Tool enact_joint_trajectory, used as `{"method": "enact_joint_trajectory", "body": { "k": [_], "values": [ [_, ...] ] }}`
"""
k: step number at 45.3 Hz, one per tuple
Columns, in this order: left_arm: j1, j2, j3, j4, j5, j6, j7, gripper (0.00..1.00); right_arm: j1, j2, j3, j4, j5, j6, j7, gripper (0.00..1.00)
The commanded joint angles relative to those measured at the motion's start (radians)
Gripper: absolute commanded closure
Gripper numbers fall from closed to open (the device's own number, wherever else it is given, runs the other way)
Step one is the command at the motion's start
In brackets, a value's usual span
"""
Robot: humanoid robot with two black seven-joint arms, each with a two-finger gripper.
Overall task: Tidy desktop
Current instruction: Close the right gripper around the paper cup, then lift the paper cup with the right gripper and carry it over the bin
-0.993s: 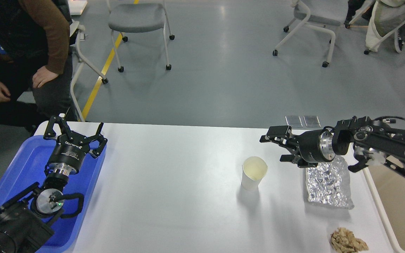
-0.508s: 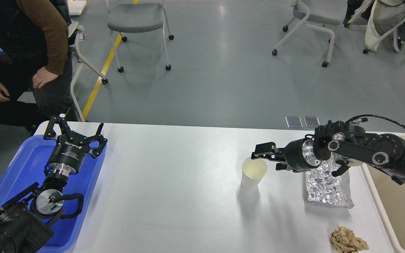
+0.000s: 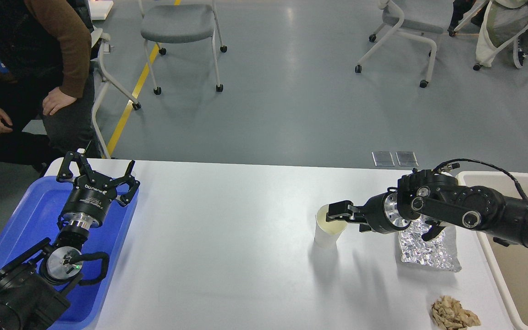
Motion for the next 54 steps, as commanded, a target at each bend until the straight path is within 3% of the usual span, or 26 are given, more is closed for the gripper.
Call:
{"method": "enact_joint_trajectory", "body": {
  "k": [1, 20, 38, 40, 48, 51, 54],
  "values": [
    [0.0, 0.0, 0.0, 0.0, 0.0, 0.0, 0.0, 0.0, -0.014, 0.011, 0.003, -0.027, -0.012, -0.005, 0.001, 0.0],
    [0.0, 0.0, 0.0, 0.0, 0.0, 0.0, 0.0, 0.0, -0.038, 0.04, 0.005, -0.064, 0.002, -0.051, 0.013, 0.0],
    [0.0, 0.0, 0.0, 0.0, 0.0, 0.0, 0.0, 0.0, -0.049, 0.042, -0.006, -0.065, 0.002, -0.062, 0.038, 0.11],
    [0.0, 0.0, 0.0, 0.0, 0.0, 0.0, 0.0, 0.0, -0.049, 0.04, -0.004, -0.064, 0.004, -0.068, 0.038, 0.16],
    [0.0, 0.0, 0.0, 0.0, 0.0, 0.0, 0.0, 0.0, -0.049, 0.042, -0.006, -0.064, 0.004, -0.082, 0.062, 0.51],
    [0.0, 0.0, 0.0, 0.0, 0.0, 0.0, 0.0, 0.0, -0.049, 0.042, -0.007, -0.064, 0.002, -0.08, 0.061, 0.69],
    [0.0, 0.0, 0.0, 0.0, 0.0, 0.0, 0.0, 0.0, -0.049, 0.042, -0.009, -0.064, 0.002, -0.08, 0.061, 0.73]
  ]
}}
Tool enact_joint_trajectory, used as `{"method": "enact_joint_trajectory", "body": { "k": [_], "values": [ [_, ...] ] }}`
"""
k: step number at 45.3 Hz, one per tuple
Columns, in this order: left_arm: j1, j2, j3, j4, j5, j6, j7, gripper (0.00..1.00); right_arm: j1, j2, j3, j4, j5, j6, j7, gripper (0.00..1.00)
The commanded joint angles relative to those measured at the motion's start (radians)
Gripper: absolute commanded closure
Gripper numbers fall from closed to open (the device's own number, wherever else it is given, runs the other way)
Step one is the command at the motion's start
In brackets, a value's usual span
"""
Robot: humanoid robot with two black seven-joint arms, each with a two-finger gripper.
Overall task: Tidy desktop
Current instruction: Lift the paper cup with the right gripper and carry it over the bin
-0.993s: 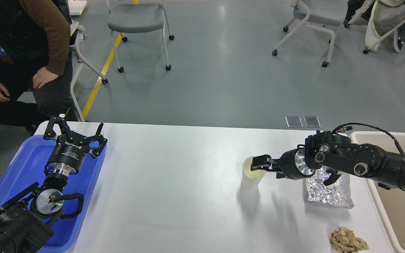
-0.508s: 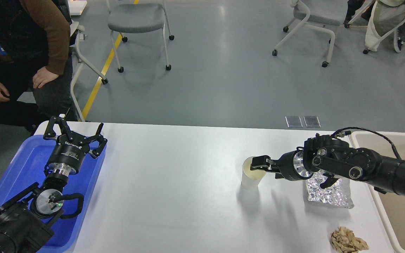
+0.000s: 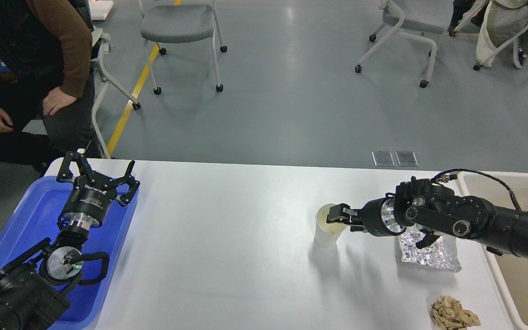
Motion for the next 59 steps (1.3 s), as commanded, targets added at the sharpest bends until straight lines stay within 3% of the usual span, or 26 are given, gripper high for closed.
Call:
{"method": "enact_joint_trajectory", "body": {
  "k": [1, 8, 27, 50, 59],
  "values": [
    [0.0, 0.0, 0.0, 0.0, 0.0, 0.0, 0.0, 0.0, -0.001, 0.001, -0.007, 0.0, -0.001, -0.007, 0.011, 0.75],
    [0.0, 0.0, 0.0, 0.0, 0.0, 0.0, 0.0, 0.0, 0.001, -0.004, -0.011, 0.0, -0.002, -0.011, 0.01, 1.0],
    [0.0, 0.0, 0.0, 0.0, 0.0, 0.0, 0.0, 0.0, 0.053, -0.108, -0.016, 0.05, 0.007, 0.038, 0.0, 1.0],
    [0.0, 0.0, 0.0, 0.0, 0.0, 0.0, 0.0, 0.0, 0.34, -0.484, -0.045, 0.299, 0.142, 0.16, -0.007, 1.0],
    [0.001, 0.0, 0.0, 0.0, 0.0, 0.0, 0.0, 0.0, 0.415, -0.602, -0.021, 0.322, 0.197, 0.228, -0.052, 1.0]
  ]
}}
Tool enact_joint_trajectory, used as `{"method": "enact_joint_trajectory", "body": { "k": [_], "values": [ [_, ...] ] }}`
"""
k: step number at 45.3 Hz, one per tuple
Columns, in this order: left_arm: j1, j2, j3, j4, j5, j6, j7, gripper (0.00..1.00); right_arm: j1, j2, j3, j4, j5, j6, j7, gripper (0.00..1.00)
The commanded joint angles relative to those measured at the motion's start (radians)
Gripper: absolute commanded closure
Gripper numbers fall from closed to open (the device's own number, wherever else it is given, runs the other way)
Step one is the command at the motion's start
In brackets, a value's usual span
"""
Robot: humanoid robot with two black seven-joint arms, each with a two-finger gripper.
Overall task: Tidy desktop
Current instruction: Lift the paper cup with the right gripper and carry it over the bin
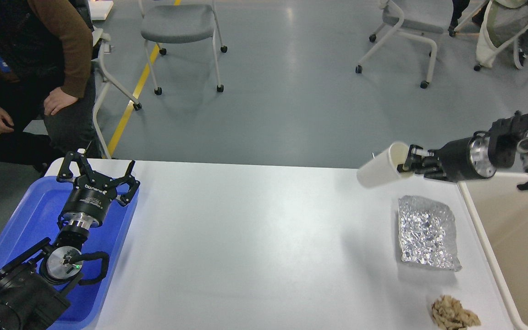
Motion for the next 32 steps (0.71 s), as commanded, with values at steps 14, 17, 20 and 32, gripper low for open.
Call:
{"method": "enact_joint_trajectory", "body": {
  "k": [14, 17, 20, 32],
  "values": [
    [0.002, 0.0, 0.0, 0.0, 0.0, 0.0, 0.0, 0.0, 0.085, -0.202, 0.036, -0.056, 0.214, -0.101, -0.035, 1.0],
    [0.002, 0.0, 0.0, 0.0, 0.0, 0.0, 0.0, 0.0, 0.059, -0.195, 0.036, -0.116, 0.271, -0.162, -0.035, 1.0],
    [0.002, 0.0, 0.0, 0.0, 0.0, 0.0, 0.0, 0.0, 0.03, -0.192, 0.039, -0.168, 0.335, -0.225, -0.035, 1.0],
    [0.002, 0.0, 0.0, 0.0, 0.0, 0.0, 0.0, 0.0, -0.166, -0.11, 0.044, -0.517, 0.717, -0.237, -0.033, 1.0]
  ]
}}
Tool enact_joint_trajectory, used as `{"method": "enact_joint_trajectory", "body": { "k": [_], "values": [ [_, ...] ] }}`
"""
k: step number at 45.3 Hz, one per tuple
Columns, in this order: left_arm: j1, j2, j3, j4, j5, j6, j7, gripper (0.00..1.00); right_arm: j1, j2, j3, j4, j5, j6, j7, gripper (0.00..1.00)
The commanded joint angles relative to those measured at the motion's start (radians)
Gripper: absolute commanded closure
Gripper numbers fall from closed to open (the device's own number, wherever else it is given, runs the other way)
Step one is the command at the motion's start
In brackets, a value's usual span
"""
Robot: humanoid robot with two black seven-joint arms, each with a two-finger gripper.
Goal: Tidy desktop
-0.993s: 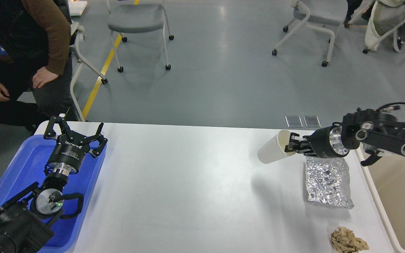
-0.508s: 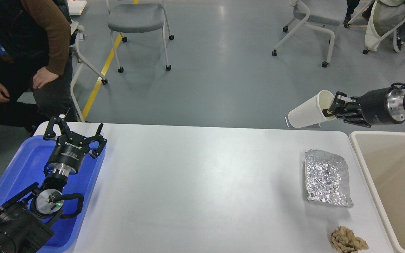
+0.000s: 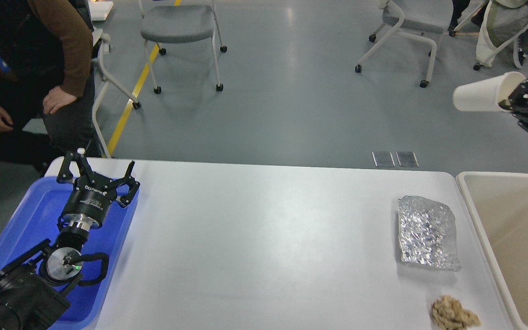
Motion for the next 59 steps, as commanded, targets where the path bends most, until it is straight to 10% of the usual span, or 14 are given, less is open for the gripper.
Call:
{"method": "enact_joint_trajectory", "body": {
  "k": [1, 22, 59],
  "values": [
    [-0.001, 0.0, 0.0, 0.0, 0.0, 0.0, 0.0, 0.0, -0.176, 0.069, 0.005, -0.317, 0.326, -0.051, 0.0, 1.0],
    [0.0, 0.0, 0.0, 0.0, 0.0, 0.0, 0.0, 0.0, -0.535, 0.404, 0.203, -0.919, 0.507, -0.054, -0.004, 1.0],
    [-0.001, 0.0, 0.002, 0.0, 0.0, 0.0, 0.0, 0.0, -0.788, 0.48, 0.44, -0.94, 0.51, -0.054, -0.005, 1.0]
  ]
}}
